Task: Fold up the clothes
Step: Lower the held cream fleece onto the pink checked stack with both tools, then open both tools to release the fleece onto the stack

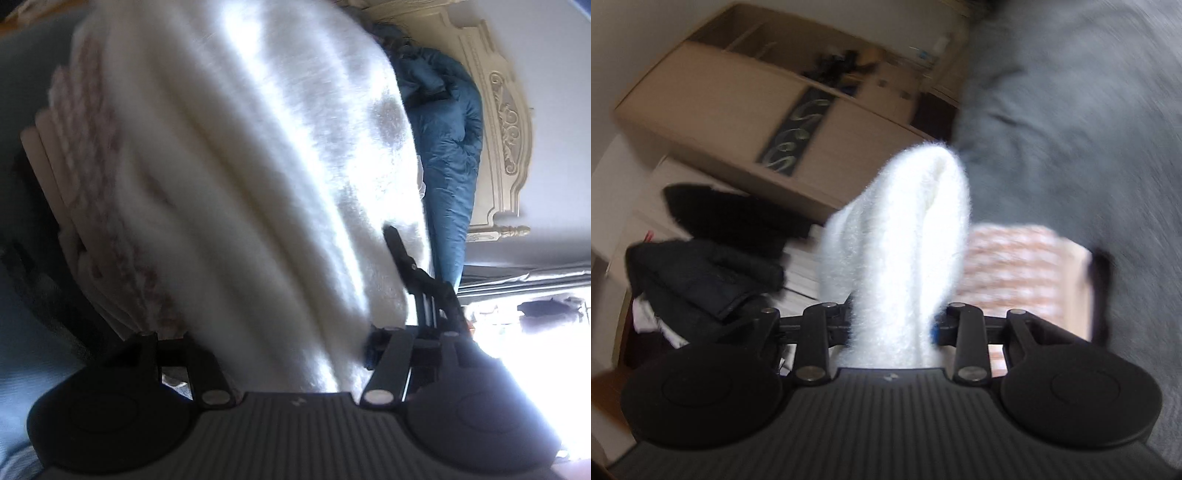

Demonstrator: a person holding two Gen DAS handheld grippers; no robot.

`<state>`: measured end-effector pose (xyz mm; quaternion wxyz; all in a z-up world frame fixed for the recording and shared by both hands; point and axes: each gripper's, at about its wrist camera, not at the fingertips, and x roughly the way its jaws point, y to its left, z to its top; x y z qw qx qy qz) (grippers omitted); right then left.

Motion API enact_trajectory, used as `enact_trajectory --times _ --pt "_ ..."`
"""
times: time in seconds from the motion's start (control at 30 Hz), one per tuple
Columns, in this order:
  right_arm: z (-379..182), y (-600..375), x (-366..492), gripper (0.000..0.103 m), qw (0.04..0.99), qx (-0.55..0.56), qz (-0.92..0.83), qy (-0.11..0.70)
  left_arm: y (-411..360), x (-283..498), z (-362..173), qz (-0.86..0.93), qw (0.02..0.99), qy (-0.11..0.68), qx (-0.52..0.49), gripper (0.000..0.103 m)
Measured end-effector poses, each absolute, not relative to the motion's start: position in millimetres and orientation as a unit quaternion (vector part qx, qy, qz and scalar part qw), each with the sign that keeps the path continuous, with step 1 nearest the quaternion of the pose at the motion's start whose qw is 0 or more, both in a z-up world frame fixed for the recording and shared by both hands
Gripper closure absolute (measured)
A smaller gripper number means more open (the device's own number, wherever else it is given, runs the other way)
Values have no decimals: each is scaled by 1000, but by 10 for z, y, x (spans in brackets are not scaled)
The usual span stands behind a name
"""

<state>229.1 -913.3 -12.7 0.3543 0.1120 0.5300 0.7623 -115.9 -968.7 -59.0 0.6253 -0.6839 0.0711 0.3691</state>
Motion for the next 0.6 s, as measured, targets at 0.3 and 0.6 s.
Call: enact_trajectory --times 0.3,0.6 --pt "-543 -9005 2469 47 350 90 720 593 -9872 -1350 -654 349 626 66 -694 40" --pt "14 -9361 2697 35 481 49 673 560 -9707 -1895 -216 378 654 71 -651 39"
